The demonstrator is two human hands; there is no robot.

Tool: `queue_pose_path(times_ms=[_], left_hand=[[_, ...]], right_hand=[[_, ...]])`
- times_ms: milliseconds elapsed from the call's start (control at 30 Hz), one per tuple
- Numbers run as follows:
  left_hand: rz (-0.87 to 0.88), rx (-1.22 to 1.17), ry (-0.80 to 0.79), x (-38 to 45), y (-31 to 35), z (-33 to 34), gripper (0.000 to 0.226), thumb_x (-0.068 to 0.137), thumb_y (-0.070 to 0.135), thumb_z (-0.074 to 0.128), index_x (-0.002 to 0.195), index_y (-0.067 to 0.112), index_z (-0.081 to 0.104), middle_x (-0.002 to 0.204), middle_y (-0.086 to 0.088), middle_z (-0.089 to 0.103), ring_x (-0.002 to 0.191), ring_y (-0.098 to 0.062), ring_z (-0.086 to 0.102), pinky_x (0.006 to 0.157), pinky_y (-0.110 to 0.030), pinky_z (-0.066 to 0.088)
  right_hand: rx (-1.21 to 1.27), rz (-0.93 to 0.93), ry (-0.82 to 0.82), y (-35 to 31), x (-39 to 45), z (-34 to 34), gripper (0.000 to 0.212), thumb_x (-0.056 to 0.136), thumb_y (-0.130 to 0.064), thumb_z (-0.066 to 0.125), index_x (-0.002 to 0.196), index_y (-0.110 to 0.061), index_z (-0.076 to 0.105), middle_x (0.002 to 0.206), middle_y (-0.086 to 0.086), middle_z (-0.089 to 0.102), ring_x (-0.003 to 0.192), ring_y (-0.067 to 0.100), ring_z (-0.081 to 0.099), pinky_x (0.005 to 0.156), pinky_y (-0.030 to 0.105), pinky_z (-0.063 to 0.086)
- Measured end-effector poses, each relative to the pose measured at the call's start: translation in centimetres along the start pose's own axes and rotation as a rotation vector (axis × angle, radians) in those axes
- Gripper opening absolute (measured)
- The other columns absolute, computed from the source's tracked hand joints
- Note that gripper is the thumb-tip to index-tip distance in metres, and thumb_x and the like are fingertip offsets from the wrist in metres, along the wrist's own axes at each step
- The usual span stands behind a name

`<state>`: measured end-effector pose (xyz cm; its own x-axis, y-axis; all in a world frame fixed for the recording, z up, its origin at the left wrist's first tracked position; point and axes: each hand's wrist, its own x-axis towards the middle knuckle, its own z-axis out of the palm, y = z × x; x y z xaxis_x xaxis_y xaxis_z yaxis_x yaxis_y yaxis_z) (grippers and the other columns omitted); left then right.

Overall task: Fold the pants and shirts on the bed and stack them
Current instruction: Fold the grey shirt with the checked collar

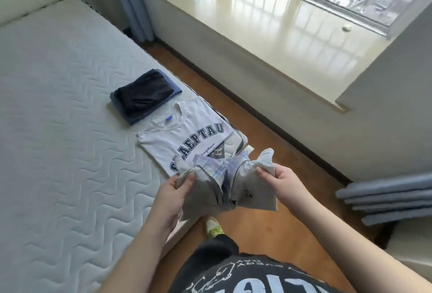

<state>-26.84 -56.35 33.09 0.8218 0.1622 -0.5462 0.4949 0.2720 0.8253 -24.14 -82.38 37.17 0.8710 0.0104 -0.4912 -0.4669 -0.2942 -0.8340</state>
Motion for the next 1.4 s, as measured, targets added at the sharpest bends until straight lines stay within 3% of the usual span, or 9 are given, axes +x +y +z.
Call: queue_pose_path(times_ms=[267, 400, 567, 700, 800, 1100, 1167, 1300, 1400], left_hand=[[-0.012, -0.027, 0.085, 7.3, 1.5, -1.6, 0.022, 0.078, 0.019, 0.078, 0.097, 0.012, 0.070, 0.090, -0.006, 0.078, 0.084, -0.020, 0.075, 0.064, -0.023, 0.057], [-0.063, -0.006, 0.215, 10.4, 0.6, -2.3, 0.021, 0.081, 0.023, 0.080, 0.097, 0.013, 0.070, 0.092, -0.005, 0.078, 0.093, -0.025, 0.073, 0.085, -0.036, 0.057], [-0.144, 0.011, 0.389, 13.7, -1.2, -1.9, 0.033, 0.076, 0.034, 0.082, 0.098, 0.014, 0.067, 0.102, -0.006, 0.075, 0.091, -0.019, 0.072, 0.083, -0.033, 0.056], [-0.234, 0.013, 0.493, 15.2, -2.5, -0.6, 0.059, 0.081, 0.033, 0.080, 0.127, 0.002, 0.060, 0.120, -0.013, 0.068, 0.110, -0.031, 0.065, 0.102, -0.049, 0.050], [-0.247, -0.019, 0.529, 15.6, -3.0, 0.8, 0.028, 0.085, 0.028, 0.077, 0.107, 0.011, 0.072, 0.103, -0.009, 0.076, 0.102, -0.034, 0.070, 0.099, -0.052, 0.051], [-0.216, 0.130, 0.636, 17.1, -3.8, 2.5, 0.007, 0.096, 0.030, 0.064, 0.094, 0.028, 0.070, 0.075, 0.019, 0.073, 0.071, 0.000, 0.063, 0.062, -0.009, 0.045], [-0.216, 0.208, 0.602, 18.3, -4.0, 1.1, 0.009, 0.096, 0.033, 0.063, 0.098, 0.028, 0.071, 0.075, 0.022, 0.073, 0.067, 0.004, 0.065, 0.058, -0.007, 0.044], [-0.244, 0.241, 0.585, 21.5, -3.6, -2.3, 0.019, 0.095, 0.040, 0.063, 0.099, 0.024, 0.072, 0.088, -0.015, 0.074, 0.076, -0.026, 0.065, 0.072, -0.035, 0.052], [-0.240, 0.290, 0.586, 24.2, -3.0, -4.5, 0.030, 0.096, 0.044, 0.058, 0.105, 0.018, 0.072, 0.086, -0.005, 0.071, 0.080, -0.022, 0.065, 0.076, -0.039, 0.053]], right_hand=[[-0.066, 0.025, -0.157, -4.2, 9.8, 2.3, 0.028, 0.095, -0.018, 0.062, 0.105, 0.008, 0.066, 0.088, 0.012, 0.067, 0.083, 0.018, 0.059, 0.080, 0.036, 0.051], [-0.131, 0.045, -0.244, -4.9, 14.8, 2.4, 0.033, 0.093, -0.029, 0.067, 0.101, 0.003, 0.068, 0.090, 0.017, 0.072, 0.084, 0.025, 0.065, 0.082, 0.042, 0.054], [-0.207, 0.095, -0.386, -4.5, 21.3, 1.7, 0.020, 0.090, -0.029, 0.071, 0.094, -0.010, 0.074, 0.092, 0.009, 0.077, 0.084, 0.021, 0.071, 0.081, 0.038, 0.057], [-0.311, 0.118, -0.512, -4.8, 26.3, 0.6, 0.013, 0.092, -0.023, 0.068, 0.093, -0.010, 0.074, 0.089, 0.005, 0.077, 0.082, 0.016, 0.068, 0.080, 0.033, 0.056], [-0.410, 0.118, -0.612, -5.2, 29.6, -0.4, 0.016, 0.093, -0.019, 0.064, 0.098, -0.007, 0.073, 0.097, 0.016, 0.074, 0.084, 0.018, 0.066, 0.088, 0.043, 0.054], [-0.581, 0.094, -0.790, -6.2, 37.8, 2.1, 0.026, 0.095, -0.030, 0.063, 0.105, -0.007, 0.070, 0.109, 0.023, 0.069, 0.098, 0.033, 0.068, 0.099, 0.053, 0.046], [-0.578, 0.069, -0.775, -5.8, 39.5, 3.3, 0.018, 0.095, -0.029, 0.063, 0.098, -0.013, 0.072, 0.095, 0.009, 0.074, 0.092, 0.026, 0.068, 0.090, 0.041, 0.052], [-0.519, 0.031, -0.699, -5.2, 41.7, 5.5, 0.014, 0.098, -0.025, 0.059, 0.098, -0.024, 0.074, 0.099, 0.006, 0.075, 0.095, 0.021, 0.069, 0.091, 0.039, 0.052], [-0.507, 0.008, -0.684, -5.1, 43.2, 7.3, 0.017, 0.099, -0.025, 0.057, 0.107, -0.025, 0.072, 0.104, 0.004, 0.075, 0.103, 0.025, 0.068, 0.097, 0.047, 0.051]])
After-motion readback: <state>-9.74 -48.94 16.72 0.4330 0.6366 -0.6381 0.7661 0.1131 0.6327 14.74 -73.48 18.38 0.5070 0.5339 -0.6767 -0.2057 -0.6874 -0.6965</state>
